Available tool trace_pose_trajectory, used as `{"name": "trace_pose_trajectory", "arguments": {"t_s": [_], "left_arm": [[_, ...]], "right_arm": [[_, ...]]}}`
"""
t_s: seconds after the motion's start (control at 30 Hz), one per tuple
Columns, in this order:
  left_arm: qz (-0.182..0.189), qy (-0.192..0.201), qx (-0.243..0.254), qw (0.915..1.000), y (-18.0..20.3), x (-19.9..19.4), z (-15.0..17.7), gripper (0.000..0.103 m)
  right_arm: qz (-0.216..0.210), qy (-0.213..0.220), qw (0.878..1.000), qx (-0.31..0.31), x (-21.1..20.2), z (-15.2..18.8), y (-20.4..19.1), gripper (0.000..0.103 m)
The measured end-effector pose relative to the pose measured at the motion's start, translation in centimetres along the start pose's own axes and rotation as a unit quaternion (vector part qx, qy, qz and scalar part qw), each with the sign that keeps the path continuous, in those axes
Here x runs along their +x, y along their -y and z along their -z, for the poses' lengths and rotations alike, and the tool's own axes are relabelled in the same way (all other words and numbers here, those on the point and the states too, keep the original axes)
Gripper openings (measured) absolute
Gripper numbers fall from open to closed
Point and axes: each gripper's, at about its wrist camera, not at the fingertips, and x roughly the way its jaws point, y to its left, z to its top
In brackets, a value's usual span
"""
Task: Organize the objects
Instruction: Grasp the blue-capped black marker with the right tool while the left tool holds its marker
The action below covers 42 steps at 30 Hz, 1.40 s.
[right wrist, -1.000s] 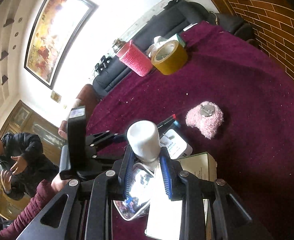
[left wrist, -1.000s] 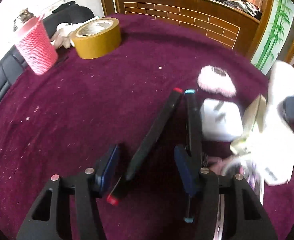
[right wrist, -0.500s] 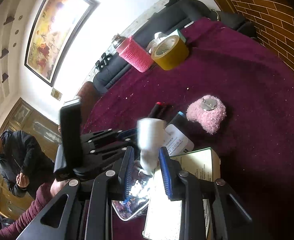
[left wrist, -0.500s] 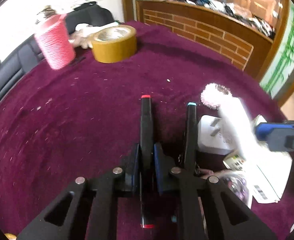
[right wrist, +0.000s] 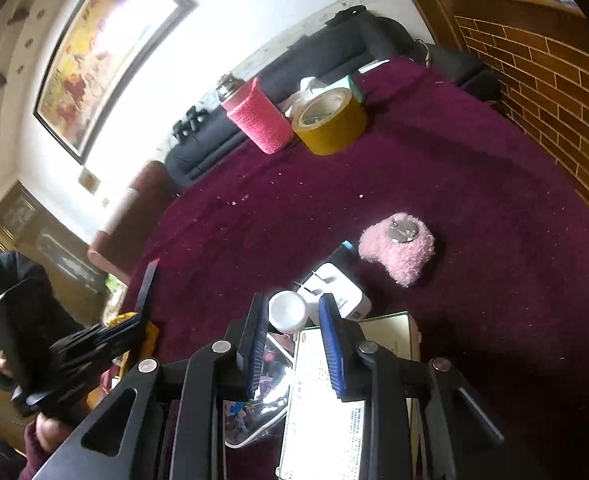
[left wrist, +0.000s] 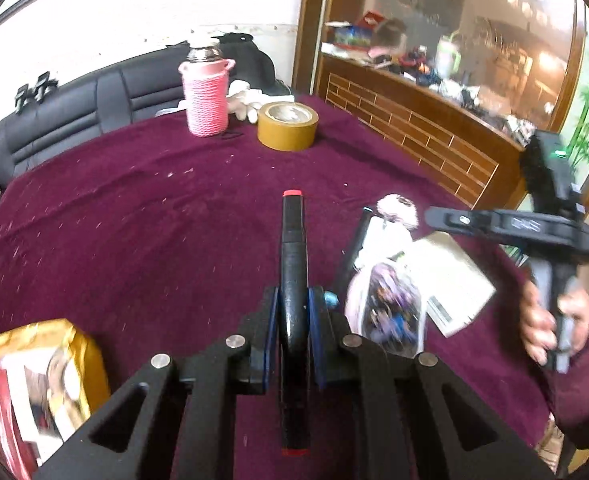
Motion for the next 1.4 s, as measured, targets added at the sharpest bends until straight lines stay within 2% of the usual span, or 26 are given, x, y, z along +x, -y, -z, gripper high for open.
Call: {"name": "trace_pose_trajectory", "arguments": {"t_s": [0.1, 0.13, 0.27, 0.4, 0.47, 0.5, 0.53, 0.67, 0.73, 0.77, 0.83, 0.97, 1.07, 1.13, 1.2, 1.23, 1.33, 1.4], "left_arm": [[0.006, 0.012, -0.011, 0.9998, -0.5, -2.6, 1.9, 0.014], [0.008, 0.016, -0.016, 0.9997, -0.7, -3.4, 2.5, 0.014], [0.015, 0.035, -0.039, 0.9985, -1.7, -6.1, 4.7, 0.014], [0.021, 0.050, -0.070, 0.9961, -3.5, -7.9, 6.4, 0.014], [0.021, 0.053, -0.085, 0.9947, -4.4, -8.5, 7.1, 0.014], [0.020, 0.055, -0.091, 0.9941, -5.0, -8.9, 7.6, 0.014], [0.019, 0.058, -0.095, 0.9937, -5.3, -9.2, 7.9, 0.014], [0.020, 0.069, -0.113, 0.9910, -6.7, -10.5, 9.3, 0.014], [0.019, 0.075, -0.122, 0.9895, -7.5, -11.1, 9.8, 0.014], [0.021, 0.077, -0.127, 0.9887, -7.8, -11.4, 10.1, 0.014], [0.026, 0.081, -0.134, 0.9873, -8.4, -11.9, 10.7, 0.014], [0.031, 0.093, -0.132, 0.9864, -9.1, -12.8, 11.5, 0.014], [0.032, 0.099, -0.129, 0.9862, -9.3, -13.1, 11.9, 0.014], [0.036, 0.101, -0.130, 0.9858, -9.3, -13.3, 12.2, 0.014], [0.035, 0.104, -0.130, 0.9854, -9.4, -13.7, 12.5, 0.014], [0.034, 0.105, -0.132, 0.9850, -9.6, -13.9, 12.6, 0.014], [0.030, 0.108, -0.139, 0.9838, -10.1, -14.4, 13.0, 0.014], [0.028, 0.108, -0.147, 0.9828, -10.6, -14.6, 13.3, 0.014]], "right_arm": [[-0.004, -0.019, 1.000, -0.008, 0.5, -0.7, -1.0, 0.030], [-0.006, -0.030, 1.000, -0.007, 1.0, -1.1, -1.2, 0.033], [0.043, -0.071, 0.997, -0.008, 4.1, -4.1, -2.0, 0.042], [0.119, -0.160, 0.980, -0.021, 9.9, -6.0, -2.6, 0.047], [0.165, -0.178, 0.969, -0.040, 12.1, -6.4, -3.2, 0.049], [0.183, -0.196, 0.962, -0.048, 13.3, -6.4, -3.6, 0.053], [0.196, -0.194, 0.959, -0.060, 13.9, -6.6, -4.3, 0.055], [0.143, -0.248, 0.957, -0.042, 16.9, -5.9, -6.1, 0.055], [0.110, -0.232, 0.965, -0.056, 16.8, -5.9, -7.5, 0.055], [0.113, -0.214, 0.968, -0.068, 16.1, -6.2, -8.1, 0.055], [0.153, -0.191, 0.966, -0.086, 14.3, -6.9, -8.6, 0.055], [0.213, -0.214, 0.949, -0.089, 12.6, -7.4, -7.6, 0.055], [0.274, -0.233, 0.930, -0.077, 13.4, -7.4, -6.1, 0.056], [0.290, -0.247, 0.922, -0.064, 14.6, -7.3, -5.3, 0.058], [0.312, -0.244, 0.914, -0.081, 16.0, -7.2, -5.5, 0.062], [0.310, -0.243, 0.916, -0.084, 16.4, -7.2, -5.8, 0.062], [0.257, -0.258, 0.927, -0.085, 17.9, -6.6, -7.1, 0.064], [0.196, -0.281, 0.936, -0.084, 18.9, -5.6, -8.1, 0.062]]}}
